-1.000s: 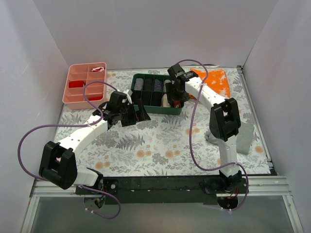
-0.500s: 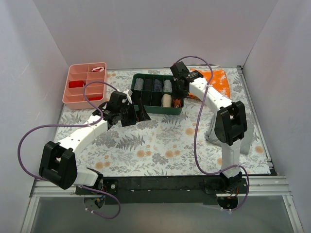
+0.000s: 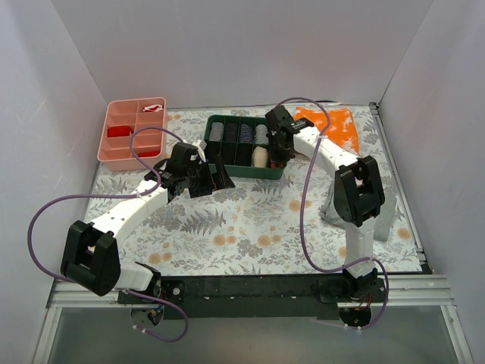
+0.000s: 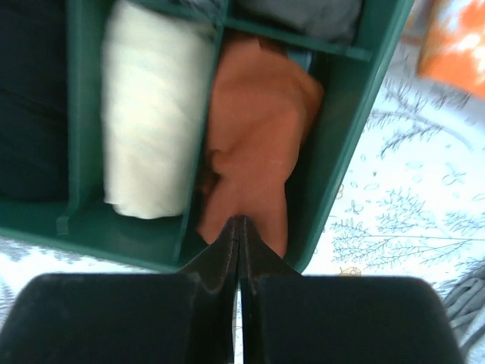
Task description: Roll the underwear
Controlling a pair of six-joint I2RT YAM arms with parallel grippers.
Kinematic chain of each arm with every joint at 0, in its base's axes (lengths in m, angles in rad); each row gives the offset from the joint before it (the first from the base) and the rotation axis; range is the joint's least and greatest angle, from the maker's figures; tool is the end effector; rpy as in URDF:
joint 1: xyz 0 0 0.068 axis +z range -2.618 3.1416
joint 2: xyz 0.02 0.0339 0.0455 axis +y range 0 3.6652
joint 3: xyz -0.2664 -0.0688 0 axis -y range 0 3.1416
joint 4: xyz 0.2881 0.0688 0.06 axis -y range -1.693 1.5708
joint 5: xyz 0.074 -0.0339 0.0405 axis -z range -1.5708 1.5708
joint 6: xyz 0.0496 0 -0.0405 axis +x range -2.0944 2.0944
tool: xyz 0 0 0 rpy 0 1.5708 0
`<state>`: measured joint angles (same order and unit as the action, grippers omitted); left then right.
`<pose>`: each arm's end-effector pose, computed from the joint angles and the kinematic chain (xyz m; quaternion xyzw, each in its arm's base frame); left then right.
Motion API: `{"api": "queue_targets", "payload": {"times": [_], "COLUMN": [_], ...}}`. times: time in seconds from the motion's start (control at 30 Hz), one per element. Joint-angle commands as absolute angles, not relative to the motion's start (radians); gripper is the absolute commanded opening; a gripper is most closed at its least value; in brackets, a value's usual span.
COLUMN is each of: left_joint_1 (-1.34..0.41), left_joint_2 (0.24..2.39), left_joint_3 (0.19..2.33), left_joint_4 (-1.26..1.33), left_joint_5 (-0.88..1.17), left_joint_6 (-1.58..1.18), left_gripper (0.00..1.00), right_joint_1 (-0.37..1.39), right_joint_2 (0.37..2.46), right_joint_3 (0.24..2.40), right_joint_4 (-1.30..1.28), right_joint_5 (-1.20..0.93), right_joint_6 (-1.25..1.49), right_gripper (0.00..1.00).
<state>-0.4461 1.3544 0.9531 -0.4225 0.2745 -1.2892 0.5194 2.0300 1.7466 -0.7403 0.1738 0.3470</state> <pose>0.2957 -0.1563 0.2271 -0.3318 0.8620 -0.3581 0.1365 0.4343 0.2384 0.2244 -0.0592 0.9576 0.0371 0.2793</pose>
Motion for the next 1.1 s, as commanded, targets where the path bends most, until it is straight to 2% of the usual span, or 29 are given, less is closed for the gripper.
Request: {"api": "queue_targets", "payload": {"times": [0.0, 0.23, 0.63, 1.07], "left_joint_1": [-0.439, -0.439, -0.439, -0.439], "left_joint_2": [1.365, 1.359, 1.327, 1.307], "left_joint_3": [0.951, 0.948, 0.948, 0.94], "left_joint_4": [-0.425, -0.428, -0.423, -0.423], "left_joint_5": [0.285, 0.276, 0.267, 0.267], "left_joint_6": [-1.279, -1.278, -1.289, -1.289], "left_gripper": [0.98, 0.98, 0.98, 0.98], "right_joint_1": [0.517, 0.518, 0.517, 0.494], "right_joint_2": [2.0, 2.02, 1.905, 2.074], "right_joint_3": [1.662, 1.655, 1.707, 1.824], "right_joint_4": [-0.715, -0.721, -0.634, -0.587], "right_joint_5": [0.179, 0.141, 0.198, 0.204], "right_joint_6": [0.37, 0.377, 0.365, 0.354], "right_gripper": [0.01, 0.01, 0.01, 0.01]}}
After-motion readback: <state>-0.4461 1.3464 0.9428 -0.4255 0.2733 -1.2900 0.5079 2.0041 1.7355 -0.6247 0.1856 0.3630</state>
